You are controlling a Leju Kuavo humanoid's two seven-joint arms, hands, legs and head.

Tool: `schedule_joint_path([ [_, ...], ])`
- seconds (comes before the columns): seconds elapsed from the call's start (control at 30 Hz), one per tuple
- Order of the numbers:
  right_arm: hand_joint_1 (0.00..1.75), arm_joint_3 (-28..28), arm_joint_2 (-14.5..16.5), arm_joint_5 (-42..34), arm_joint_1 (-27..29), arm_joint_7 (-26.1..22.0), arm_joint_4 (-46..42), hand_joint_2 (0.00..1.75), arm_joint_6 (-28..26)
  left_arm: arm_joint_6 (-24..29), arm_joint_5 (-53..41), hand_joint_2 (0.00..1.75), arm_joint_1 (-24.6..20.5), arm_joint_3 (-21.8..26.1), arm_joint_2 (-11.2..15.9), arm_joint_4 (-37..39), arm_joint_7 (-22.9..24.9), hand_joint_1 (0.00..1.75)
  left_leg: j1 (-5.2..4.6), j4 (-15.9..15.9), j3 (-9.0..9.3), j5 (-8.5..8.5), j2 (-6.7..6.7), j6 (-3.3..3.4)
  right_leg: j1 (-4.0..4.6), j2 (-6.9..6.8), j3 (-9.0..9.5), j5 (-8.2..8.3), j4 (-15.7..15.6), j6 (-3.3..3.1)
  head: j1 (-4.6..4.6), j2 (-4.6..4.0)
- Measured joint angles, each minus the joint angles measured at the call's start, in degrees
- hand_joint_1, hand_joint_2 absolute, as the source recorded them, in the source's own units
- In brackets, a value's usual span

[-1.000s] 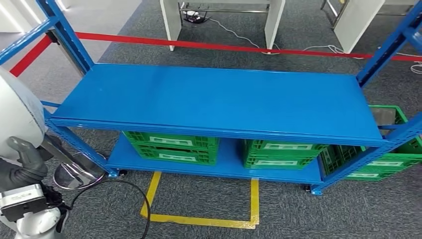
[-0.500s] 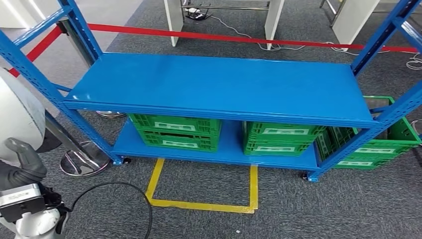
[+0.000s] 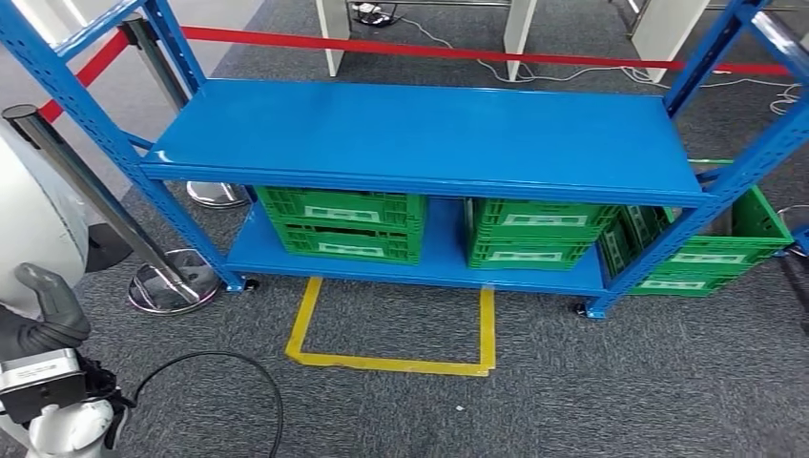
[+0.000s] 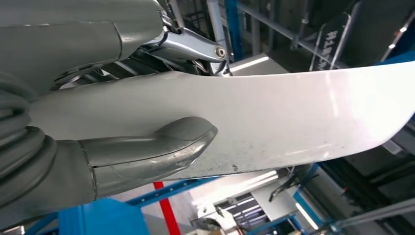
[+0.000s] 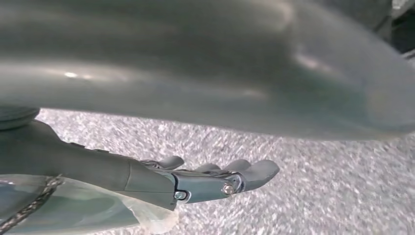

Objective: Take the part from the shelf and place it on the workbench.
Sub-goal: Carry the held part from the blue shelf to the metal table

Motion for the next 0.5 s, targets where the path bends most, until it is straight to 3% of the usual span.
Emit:
schedule_joint_path([
  [0.07, 0.0, -0.01, 0.03, -0.01, 0.24, 0.01, 0.01, 0.0, 0.02, 0.01, 0.02, 1.75, 0.07, -0.01, 0.11, 0.0, 0.07, 1.75, 0.13, -0.15, -0.43, 0.85, 0.02, -0.61, -0.04, -0.13, -0.8, 0.49, -0.4, -0.49, 0.04, 0.0],
  [0.1, 0.0, -0.04, 0.04, -0.04, 0.41, 0.02, 0.02, 0.0, 0.03, 0.03, 0.11, 1.75, 0.11, -0.01, 0.21, 0.01, 0.11, 1.75, 0.19, 0.38, -0.77, -0.07, -0.08, -1.01, -0.15, -0.23, -1.19, 1.03, -0.42, -0.81, -0.01, 0.0],
  [0.17, 0.0, -0.16, 0.07, -0.09, 0.54, 0.01, 0.03, 0.0, 0.08, 0.08, 0.41, 1.75, 0.19, 0.01, 0.46, 0.04, 0.19, 1.75, 0.46, 4.61, -2.0, -4.86, -0.28, -1.74, -0.36, -0.45, -2.14, 2.15, -0.43, -1.41, -0.1, 0.0],
  [0.2, 0.0, -0.23, 0.09, -0.12, 0.54, -0.01, 0.02, 0.0, 0.12, 0.1, 0.58, 1.75, 0.25, -0.01, 0.6, 0.08, 0.2, 1.75, 0.56, 8.24, -2.74, -7.71, -0.31, -2.06, -0.32, -0.39, -2.7, 2.63, -0.3, -1.58, -0.18, 0.0],
  [0.23, 0.0, -0.26, 0.13, -0.12, 0.53, -0.03, 0.02, 0.0, 0.15, 0.11, 0.64, 1.75, 0.36, -0.03, 0.71, 0.1, 0.15, 1.75, 0.66, 11.91, -3.32, -9.5, -0.31, -2.22, -0.29, -0.42, -3.4, 3.09, -0.1, -1.67, -0.19, 0.0],
  [0.27, 0.0, -0.28, 0.15, -0.11, 0.53, -0.05, 0.03, 0.0, 0.18, 0.11, 0.63, 1.75, 0.52, -0.06, 0.8, 0.12, 0.07, 1.75, 0.7, 14.52, -3.38, -10.04, -0.32, -2.26, -0.25, -0.44, -4.11, 3.53, 0.14, -1.67, -0.2, 0.0],
  [0.3, 0.0, -0.29, 0.17, -0.11, 0.56, -0.05, 0.03, 0.0, 0.19, 0.11, 0.57, 1.75, 0.67, -0.07, 0.86, 0.13, -0.02, 1.75, 0.7, 15.25, -2.66, -9.46, -0.33, -2.17, -0.22, -0.44, -4.82, 3.9, 0.37, -1.64, -0.22, 0.0],
  [0.33, 0.0, -0.3, 0.17, -0.11, 0.59, -0.05, 0.03, 0.0, 0.19, 0.11, 0.48, 1.75, 0.78, -0.07, 0.89, 0.13, -0.09, 1.75, 0.69, 13.7, -0.94, -8.25, -0.35, -1.97, -0.17, -0.43, -5.41, 4.22, 0.59, -1.6, -0.21, 0.0],
  [0.37, 0.0, -0.3, 0.17, -0.11, 0.62, -0.05, 0.04, 0.0, 0.19, 0.11, 0.4, 1.75, 0.84, -0.06, 0.89, 0.13, -0.13, 1.75, 0.65, 10.16, 1.67, -7.07, -0.37, -1.65, -0.12, -0.43, -5.83, 4.47, 0.76, -1.53, -0.22, 0.0],
  [0.43, 0.0, -0.31, 0.23, -0.11, 0.59, -0.05, 0.03, 0.0, 0.18, 0.13, 0.31, 1.75, 0.84, -0.06, 0.89, 0.13, -0.16, 1.75, 0.47, 2.62, 6.65, -6.63, -0.4, -0.92, 0.04, -0.43, -6.38, 4.91, 0.95, -1.17, -0.17, 0.0],
  [0.5, 0.0, -0.31, 0.3, -0.13, 0.46, -0.05, 0.03, 0.0, 0.17, 0.15, 0.23, 1.75, 0.87, -0.06, 0.89, 0.12, -0.18, 1.75, 0.24, -0.56, 8.37, -7.35, -0.41, -0.43, 0.11, -0.46, -6.74, 5.33, 1.02, -0.57, -0.15, 0.0],
])
